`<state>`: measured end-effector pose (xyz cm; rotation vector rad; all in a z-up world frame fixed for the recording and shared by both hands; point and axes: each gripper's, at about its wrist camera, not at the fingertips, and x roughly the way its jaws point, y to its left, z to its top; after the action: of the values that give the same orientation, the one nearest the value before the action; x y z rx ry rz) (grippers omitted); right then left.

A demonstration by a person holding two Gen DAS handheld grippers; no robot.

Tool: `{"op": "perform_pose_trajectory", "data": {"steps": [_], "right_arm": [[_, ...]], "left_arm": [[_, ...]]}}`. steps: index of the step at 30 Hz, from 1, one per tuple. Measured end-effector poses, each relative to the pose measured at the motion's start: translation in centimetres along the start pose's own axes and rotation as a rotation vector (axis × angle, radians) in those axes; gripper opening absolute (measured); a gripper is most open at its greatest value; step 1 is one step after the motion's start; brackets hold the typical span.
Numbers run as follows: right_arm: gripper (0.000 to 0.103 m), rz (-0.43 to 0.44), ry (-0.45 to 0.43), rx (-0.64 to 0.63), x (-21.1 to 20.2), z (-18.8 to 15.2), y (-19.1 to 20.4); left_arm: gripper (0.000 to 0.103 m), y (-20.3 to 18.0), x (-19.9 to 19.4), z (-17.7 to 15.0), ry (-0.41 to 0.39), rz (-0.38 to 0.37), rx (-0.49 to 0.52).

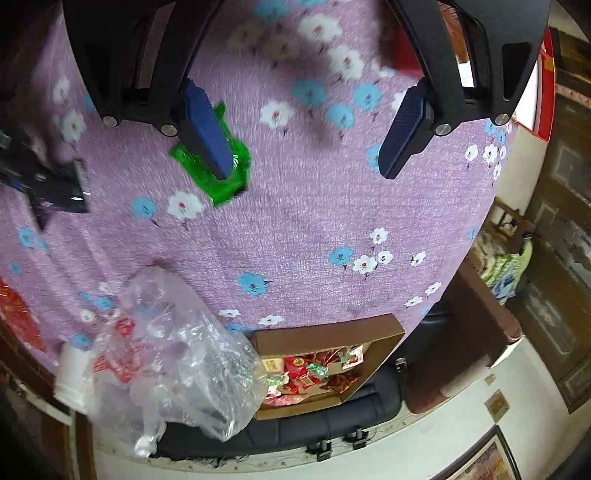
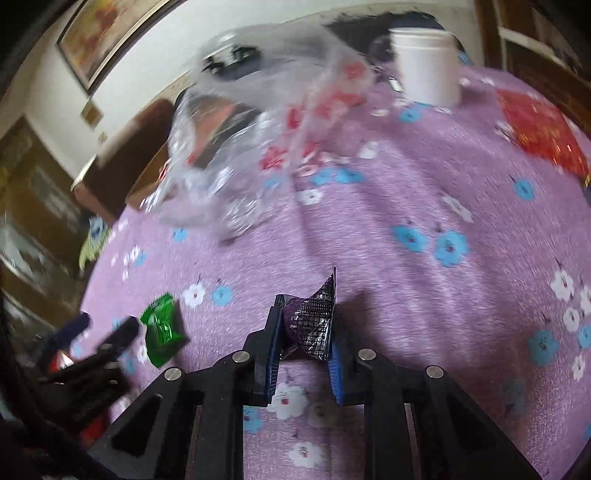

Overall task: Organize snacks
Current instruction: 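Close the left tool on the green packet while the right tool holds the purple packet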

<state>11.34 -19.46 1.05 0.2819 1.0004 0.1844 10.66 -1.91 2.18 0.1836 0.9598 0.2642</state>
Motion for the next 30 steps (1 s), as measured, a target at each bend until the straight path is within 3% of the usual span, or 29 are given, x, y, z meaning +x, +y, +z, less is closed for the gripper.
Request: {"op": "perform_pose_trajectory", "data": {"steps": [6,18,27,30], "right_arm": [[0.023,0.003,-0.003,0.027,0.0,0.2,-0.5],[0.023,0.014,-0.001,0.029,0.2,0.4,0.0],[0.023,0.008,0.007,0.017,0.5,0.2,0.4],[0.023,0.007,0.009,0.017,0.7,0.2,0.4]], "left_arm": [[0.082,-0.4,0.7,0.3,-0.014,-0.002,-0.04],[0.082,-1.5,-0.2,0.2,0.0,0.032,-0.022],[0.082,-1.7,-0.7,-0.2,-0.003,-0.021,-0.054],[0.082,-1.1,-1.3,-0.1,-0.014,-0.079,-0.085]]}}
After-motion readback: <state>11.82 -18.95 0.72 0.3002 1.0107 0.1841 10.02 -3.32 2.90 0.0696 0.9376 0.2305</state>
